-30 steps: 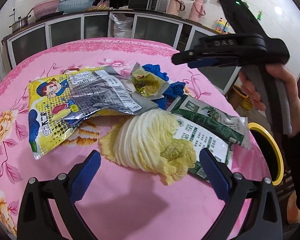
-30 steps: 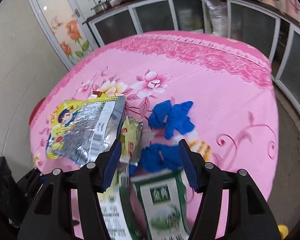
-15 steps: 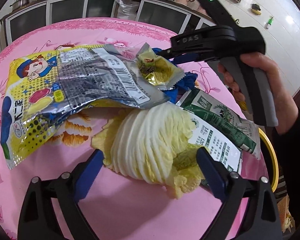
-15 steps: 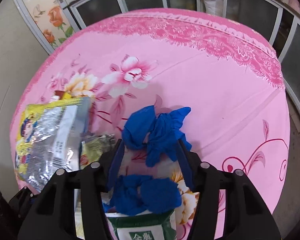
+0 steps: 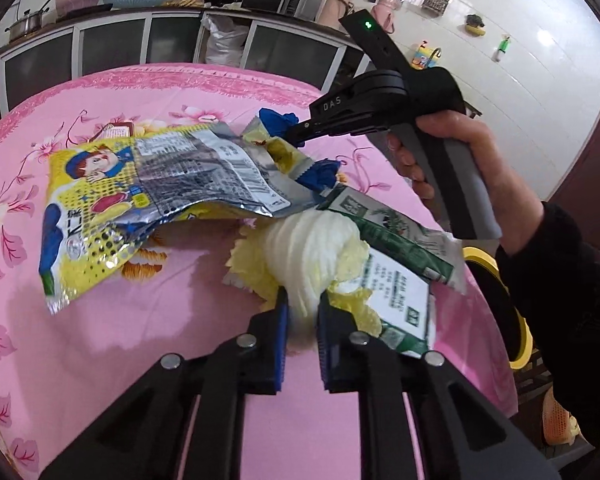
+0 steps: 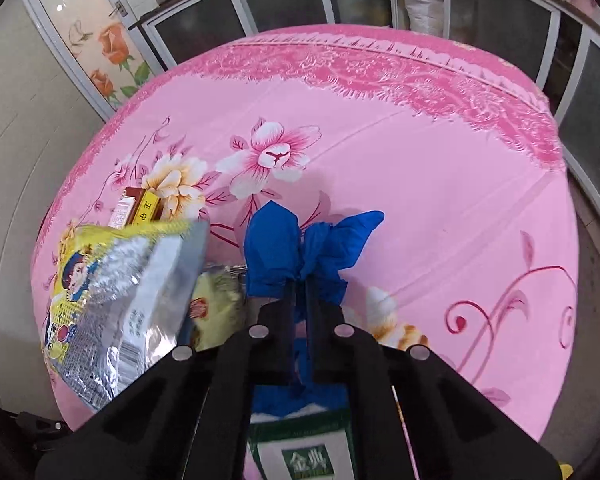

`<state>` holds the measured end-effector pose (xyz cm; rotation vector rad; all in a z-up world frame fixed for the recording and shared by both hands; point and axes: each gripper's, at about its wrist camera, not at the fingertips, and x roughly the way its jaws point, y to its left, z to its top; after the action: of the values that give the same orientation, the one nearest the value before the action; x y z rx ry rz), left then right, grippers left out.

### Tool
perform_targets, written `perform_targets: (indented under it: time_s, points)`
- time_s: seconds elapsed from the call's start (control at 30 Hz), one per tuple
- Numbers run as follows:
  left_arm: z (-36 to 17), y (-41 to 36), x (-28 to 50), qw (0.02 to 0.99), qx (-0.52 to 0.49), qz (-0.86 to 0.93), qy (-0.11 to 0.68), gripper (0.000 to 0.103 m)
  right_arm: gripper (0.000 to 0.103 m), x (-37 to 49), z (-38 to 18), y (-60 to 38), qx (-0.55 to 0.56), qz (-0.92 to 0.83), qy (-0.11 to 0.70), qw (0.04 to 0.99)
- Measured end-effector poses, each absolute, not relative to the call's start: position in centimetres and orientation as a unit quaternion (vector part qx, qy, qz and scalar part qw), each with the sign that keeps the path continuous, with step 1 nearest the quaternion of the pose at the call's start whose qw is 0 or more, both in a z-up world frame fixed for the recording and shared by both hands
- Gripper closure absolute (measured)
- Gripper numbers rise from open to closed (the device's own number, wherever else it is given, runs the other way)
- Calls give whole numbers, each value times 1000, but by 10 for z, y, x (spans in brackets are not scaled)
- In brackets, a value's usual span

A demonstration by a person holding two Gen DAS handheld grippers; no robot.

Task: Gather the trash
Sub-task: 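Grasp the cabbage leaves with the left tool while the right tool grasps the blue gloves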

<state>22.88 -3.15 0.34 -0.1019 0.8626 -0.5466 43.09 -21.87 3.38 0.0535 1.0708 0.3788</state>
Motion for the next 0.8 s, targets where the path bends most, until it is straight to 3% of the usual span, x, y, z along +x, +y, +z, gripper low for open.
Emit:
perform_targets:
  time_s: [0.53,0.8]
  points:
    - [37,-2,187,866,-63,-290,402,92,100,382,79,-232,30,178,470,864]
    - [89,10,181,884,-67,-302,350,92,100,356,106,-246,39,180,443,877]
